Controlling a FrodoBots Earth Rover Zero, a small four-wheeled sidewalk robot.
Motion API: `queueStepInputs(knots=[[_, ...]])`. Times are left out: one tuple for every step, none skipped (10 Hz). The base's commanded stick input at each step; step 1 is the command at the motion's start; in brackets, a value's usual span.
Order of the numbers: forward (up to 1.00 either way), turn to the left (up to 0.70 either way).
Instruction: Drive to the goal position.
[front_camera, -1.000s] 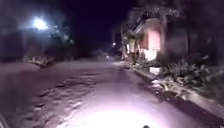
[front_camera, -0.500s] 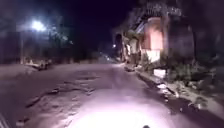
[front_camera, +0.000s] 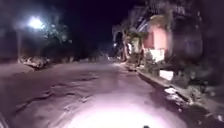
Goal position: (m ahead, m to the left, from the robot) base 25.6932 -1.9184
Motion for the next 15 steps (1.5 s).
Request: queueStepInputs(knots=[[0.7,0.0],[0.7,0.0],[0.7,0.0],[0.7,0.0],[0.7,0.0],[0.7,-0.06],[0.7,-0.11],[0.7,-0.03],[0.7,0.0],[0.7,0.0],[0.7,0.0],[0.7,0.0],[0.7,0.0],[0.7,0.0],[0.7,0.0]])
